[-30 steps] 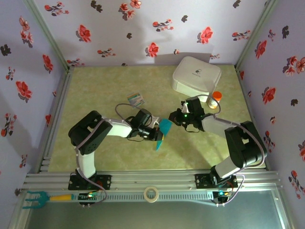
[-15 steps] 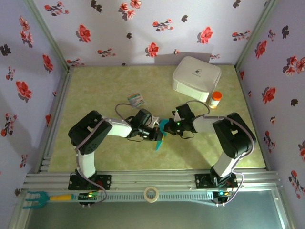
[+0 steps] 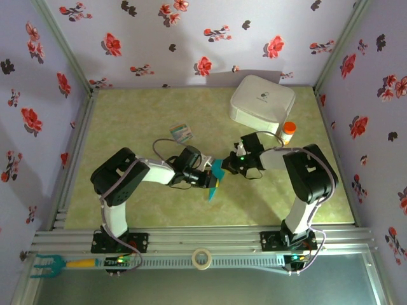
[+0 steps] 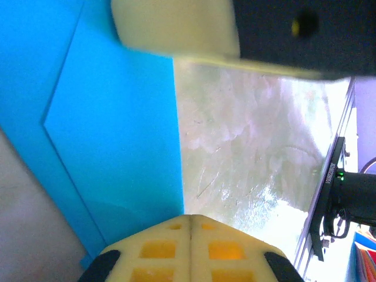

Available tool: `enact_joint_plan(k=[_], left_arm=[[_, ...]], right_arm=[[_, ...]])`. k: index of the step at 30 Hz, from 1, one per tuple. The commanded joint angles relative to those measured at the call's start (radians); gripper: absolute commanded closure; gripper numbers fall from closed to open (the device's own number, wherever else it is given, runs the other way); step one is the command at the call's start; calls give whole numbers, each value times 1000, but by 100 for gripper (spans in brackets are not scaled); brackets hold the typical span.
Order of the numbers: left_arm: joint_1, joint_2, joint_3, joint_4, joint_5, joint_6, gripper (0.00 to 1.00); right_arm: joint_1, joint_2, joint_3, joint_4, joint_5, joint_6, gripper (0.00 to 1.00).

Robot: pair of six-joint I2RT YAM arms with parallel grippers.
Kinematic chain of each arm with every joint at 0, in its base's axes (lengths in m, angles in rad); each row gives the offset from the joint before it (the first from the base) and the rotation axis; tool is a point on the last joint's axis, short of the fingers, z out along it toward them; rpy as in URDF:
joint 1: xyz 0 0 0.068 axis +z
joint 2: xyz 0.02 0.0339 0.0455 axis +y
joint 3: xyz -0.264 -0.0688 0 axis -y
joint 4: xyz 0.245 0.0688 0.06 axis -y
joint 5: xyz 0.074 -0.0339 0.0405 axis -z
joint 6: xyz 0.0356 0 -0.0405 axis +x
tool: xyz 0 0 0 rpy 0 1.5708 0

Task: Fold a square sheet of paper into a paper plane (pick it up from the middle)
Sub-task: Fold the wing for the fifth time at the center of the table.

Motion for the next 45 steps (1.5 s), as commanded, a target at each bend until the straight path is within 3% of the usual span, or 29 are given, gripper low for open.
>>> enact_joint_plan(k=[1, 10, 16, 21, 24, 27, 34, 41, 45], left_arm=[[-6, 48, -67, -199, -45, -14, 100], [-11, 47, -70, -190, -47, -23, 100], [-11, 39, -70, -173, -48, -37, 100], [-12, 31, -65, -165, -52, -49, 100], [-11, 23, -57, -166, -56, -49, 100], [-12, 17, -48, -167, -59, -50, 100], [-12, -3, -22, -176, -60, -55, 100], [-12, -68, 4, -202, -60, -56, 100], [-11, -108, 69, -240, -62, -52, 100]], right_arm=[[-62, 39, 21, 35, 117, -7, 91], [-96, 34, 66, 23, 171, -6, 91], [-105, 41, 125, -81, 212, -40, 92], [-102, -93, 110, -90, 208, -39, 90], [-79, -142, 79, -47, 137, -19, 89], [-29, -127, 66, -32, 72, 1, 90], [36, -64, -1, 22, 68, 27, 94], [36, 17, 46, -131, 185, -55, 98], [36, 8, 32, -128, 195, -55, 98]])
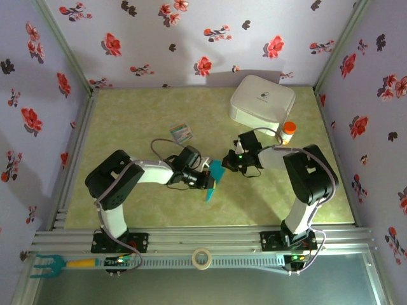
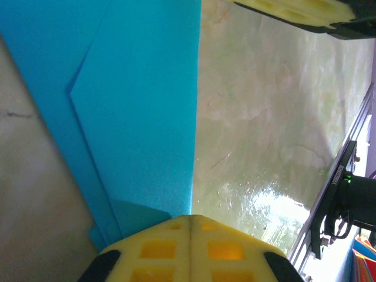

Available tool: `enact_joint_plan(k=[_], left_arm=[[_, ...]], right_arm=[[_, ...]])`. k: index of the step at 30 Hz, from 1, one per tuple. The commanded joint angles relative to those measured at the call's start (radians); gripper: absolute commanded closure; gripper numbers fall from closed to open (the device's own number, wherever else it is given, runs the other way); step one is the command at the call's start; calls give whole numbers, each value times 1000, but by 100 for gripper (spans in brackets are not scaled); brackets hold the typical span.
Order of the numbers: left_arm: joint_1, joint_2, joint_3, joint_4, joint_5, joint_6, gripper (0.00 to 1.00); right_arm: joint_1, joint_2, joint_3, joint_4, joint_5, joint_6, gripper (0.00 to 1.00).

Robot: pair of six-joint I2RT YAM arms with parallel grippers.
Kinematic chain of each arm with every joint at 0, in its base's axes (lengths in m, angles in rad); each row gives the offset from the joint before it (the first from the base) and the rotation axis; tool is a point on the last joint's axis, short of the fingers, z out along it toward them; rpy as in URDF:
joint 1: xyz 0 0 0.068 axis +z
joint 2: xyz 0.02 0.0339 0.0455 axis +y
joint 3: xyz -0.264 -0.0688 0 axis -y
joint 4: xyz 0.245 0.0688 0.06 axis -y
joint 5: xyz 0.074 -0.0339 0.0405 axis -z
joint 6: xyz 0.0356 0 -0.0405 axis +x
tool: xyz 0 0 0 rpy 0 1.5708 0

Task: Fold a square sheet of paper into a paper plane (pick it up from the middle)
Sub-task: Fold the wing for the fifth time at the center of the table.

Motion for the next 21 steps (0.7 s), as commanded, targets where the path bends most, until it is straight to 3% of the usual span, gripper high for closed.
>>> enact_joint_plan(k=[1, 11, 21], left_arm=[[-6, -38, 71, -82, -13, -6, 100], [-11, 116, 222, -118, 6, -7, 98], [-54, 106, 143, -264, -98, 82, 92]], right_arm=[[-1, 22, -6, -72, 75, -23, 98], [-1, 20, -19, -53, 75, -10, 98], [-1, 32, -9, -118, 115, -20, 100]])
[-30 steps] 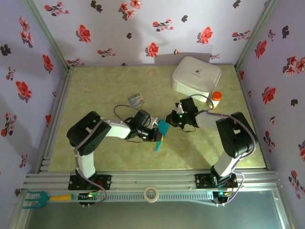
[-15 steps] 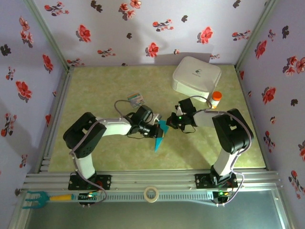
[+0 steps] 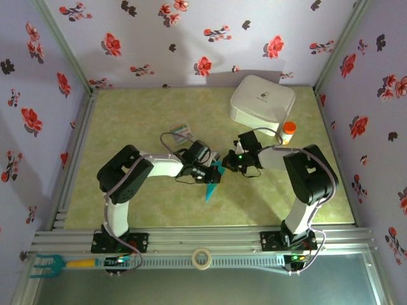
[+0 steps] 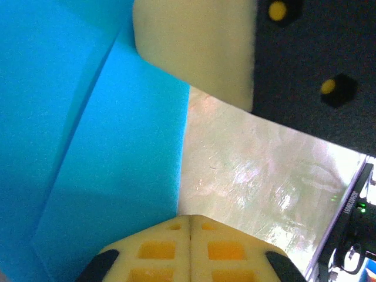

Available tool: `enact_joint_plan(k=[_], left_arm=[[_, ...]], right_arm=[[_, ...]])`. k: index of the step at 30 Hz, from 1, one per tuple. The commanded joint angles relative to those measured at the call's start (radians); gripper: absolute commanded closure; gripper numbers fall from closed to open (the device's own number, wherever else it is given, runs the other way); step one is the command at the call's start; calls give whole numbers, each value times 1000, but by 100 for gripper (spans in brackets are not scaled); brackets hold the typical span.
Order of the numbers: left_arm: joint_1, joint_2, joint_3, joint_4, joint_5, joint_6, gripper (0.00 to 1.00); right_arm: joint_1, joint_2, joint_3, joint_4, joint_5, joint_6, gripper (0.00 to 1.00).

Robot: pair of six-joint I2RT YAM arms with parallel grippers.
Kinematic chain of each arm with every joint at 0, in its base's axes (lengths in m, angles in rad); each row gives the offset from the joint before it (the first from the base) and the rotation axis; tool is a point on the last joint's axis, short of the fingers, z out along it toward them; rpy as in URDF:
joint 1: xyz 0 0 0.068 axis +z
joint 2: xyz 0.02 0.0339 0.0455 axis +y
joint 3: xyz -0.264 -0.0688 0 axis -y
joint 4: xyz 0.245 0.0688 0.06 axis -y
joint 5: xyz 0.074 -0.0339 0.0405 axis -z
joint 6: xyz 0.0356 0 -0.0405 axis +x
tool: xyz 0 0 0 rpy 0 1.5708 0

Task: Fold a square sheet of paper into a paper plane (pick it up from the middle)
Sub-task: Fold the wing for the fifth time at the center of the table.

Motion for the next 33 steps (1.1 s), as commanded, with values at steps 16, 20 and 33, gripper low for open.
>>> enact_joint_plan(k=[16, 20, 33], left_arm=[[-75, -108, -55, -265, -101, 126, 85], [-76, -116, -56, -232, -103, 113, 84], [-78, -112, -88, -193, -83, 67, 95]], right_arm=[[-2, 34, -2, -117, 114, -20, 100], [-1, 33, -2, -96, 90, -18, 100], [0, 42, 17, -108, 89, -9, 100]])
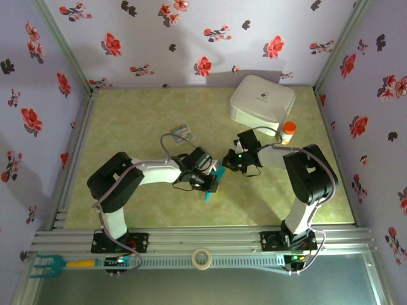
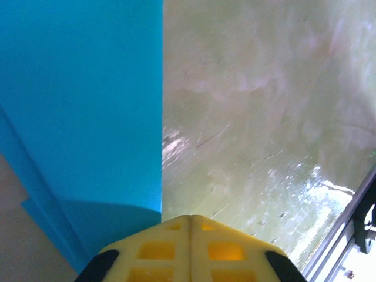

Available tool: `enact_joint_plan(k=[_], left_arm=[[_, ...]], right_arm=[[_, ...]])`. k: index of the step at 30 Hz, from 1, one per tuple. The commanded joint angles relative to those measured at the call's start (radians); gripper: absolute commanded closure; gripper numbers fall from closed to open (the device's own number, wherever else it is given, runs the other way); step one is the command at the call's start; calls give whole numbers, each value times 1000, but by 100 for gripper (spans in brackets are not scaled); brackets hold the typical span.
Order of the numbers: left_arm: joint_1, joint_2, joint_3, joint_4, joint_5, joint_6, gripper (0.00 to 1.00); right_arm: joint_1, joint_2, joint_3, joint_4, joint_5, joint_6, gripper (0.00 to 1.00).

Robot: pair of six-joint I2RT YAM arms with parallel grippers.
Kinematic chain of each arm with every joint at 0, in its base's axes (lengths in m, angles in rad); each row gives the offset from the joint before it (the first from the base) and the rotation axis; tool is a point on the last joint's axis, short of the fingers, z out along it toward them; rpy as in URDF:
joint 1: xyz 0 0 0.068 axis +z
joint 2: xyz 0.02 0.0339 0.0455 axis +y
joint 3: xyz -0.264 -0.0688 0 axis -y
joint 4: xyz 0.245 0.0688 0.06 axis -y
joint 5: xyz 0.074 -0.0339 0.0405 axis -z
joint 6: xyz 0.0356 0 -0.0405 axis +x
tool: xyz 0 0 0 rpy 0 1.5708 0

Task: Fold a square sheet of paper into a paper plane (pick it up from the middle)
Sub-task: Fold the wing for the fifth time at the center of the table.

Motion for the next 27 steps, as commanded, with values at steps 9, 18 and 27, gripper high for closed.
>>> enact_joint_plan(k=[9, 18, 27], left_arm=[[-18, -10, -128, 4, 18, -53, 95], [-23, -104, -215, 4, 8, -80, 92], [-54, -220, -282, 106, -5, -135, 96]], right_arm=[[-3, 46, -11, -60, 74, -9, 100], [-2, 44, -9, -65, 71, -11, 100], [-2, 34, -6, -72, 71, -10, 100]])
